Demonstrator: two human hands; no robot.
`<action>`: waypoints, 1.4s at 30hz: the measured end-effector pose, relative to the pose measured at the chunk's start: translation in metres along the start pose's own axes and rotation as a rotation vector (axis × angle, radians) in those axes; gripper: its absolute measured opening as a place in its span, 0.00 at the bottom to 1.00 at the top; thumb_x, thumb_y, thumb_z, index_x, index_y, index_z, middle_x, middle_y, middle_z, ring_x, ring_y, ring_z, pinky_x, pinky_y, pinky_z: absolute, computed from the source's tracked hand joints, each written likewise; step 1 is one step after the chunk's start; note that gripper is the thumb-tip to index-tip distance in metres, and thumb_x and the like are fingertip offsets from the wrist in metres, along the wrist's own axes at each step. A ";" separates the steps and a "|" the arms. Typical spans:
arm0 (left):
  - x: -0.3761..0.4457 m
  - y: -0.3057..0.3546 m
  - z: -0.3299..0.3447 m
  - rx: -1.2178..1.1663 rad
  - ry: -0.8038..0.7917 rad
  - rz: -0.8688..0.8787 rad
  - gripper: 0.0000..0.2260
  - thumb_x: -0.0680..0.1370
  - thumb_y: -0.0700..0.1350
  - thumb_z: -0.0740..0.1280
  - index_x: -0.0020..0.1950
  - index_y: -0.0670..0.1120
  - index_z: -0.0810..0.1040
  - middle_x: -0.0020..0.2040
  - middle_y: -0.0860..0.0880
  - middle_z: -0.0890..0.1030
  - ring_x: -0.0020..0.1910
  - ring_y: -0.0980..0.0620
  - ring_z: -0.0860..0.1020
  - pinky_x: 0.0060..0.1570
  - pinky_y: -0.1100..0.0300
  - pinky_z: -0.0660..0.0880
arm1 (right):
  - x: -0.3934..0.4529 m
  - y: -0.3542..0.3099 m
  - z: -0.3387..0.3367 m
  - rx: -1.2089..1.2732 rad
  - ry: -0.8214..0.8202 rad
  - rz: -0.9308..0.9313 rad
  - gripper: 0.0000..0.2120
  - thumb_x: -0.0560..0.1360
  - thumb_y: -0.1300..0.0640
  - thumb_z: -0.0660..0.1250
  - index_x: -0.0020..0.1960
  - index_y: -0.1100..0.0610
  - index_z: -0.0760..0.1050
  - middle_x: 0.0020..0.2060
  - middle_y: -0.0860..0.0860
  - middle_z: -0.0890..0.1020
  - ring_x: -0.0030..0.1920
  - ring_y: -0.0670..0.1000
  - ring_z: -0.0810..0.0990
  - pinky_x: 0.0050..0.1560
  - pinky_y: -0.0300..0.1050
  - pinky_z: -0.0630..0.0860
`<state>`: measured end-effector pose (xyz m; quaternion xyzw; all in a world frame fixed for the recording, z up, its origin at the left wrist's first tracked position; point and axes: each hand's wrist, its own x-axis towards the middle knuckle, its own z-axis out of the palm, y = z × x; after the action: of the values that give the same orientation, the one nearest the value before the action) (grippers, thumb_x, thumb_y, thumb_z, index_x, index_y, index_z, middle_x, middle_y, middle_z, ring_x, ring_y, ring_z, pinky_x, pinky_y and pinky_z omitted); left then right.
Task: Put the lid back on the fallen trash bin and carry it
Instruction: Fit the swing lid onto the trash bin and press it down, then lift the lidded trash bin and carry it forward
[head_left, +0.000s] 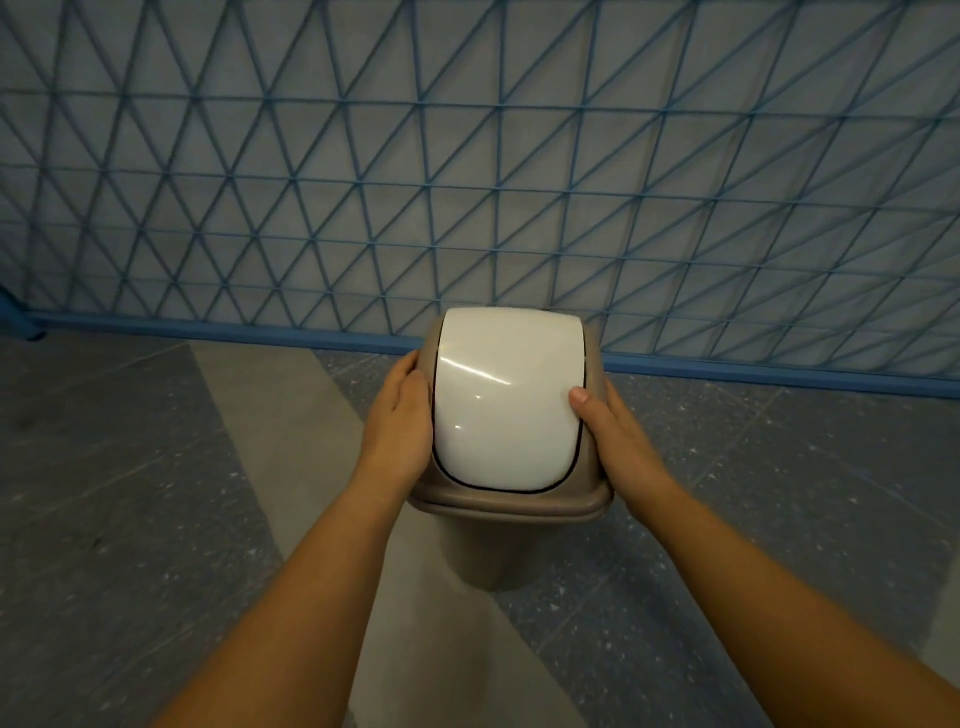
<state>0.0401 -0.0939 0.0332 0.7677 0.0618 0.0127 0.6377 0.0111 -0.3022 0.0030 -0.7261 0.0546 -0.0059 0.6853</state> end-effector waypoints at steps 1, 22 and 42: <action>0.001 -0.003 0.000 0.016 0.039 0.013 0.16 0.78 0.52 0.51 0.62 0.57 0.73 0.49 0.62 0.75 0.49 0.61 0.73 0.49 0.62 0.67 | 0.000 0.001 0.001 0.002 -0.002 -0.001 0.35 0.66 0.33 0.64 0.71 0.38 0.64 0.62 0.41 0.77 0.59 0.42 0.77 0.53 0.40 0.74; 0.021 -0.029 -0.023 -0.033 0.000 -0.545 0.05 0.72 0.42 0.65 0.38 0.45 0.80 0.36 0.46 0.81 0.37 0.48 0.78 0.30 0.59 0.72 | -0.003 0.011 0.001 0.014 0.021 -0.041 0.31 0.71 0.40 0.62 0.72 0.43 0.63 0.58 0.39 0.78 0.49 0.33 0.80 0.39 0.25 0.75; 0.074 -0.005 -0.003 0.028 -0.110 -0.545 0.11 0.76 0.47 0.65 0.38 0.41 0.76 0.37 0.42 0.80 0.37 0.45 0.78 0.37 0.55 0.74 | 0.046 0.001 -0.013 -0.108 0.303 0.386 0.14 0.77 0.50 0.61 0.39 0.58 0.79 0.39 0.54 0.83 0.37 0.49 0.77 0.33 0.41 0.70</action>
<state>0.1130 -0.0815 0.0242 0.7310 0.2315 -0.2019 0.6094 0.0556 -0.3189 -0.0006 -0.7287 0.2946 0.0194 0.6180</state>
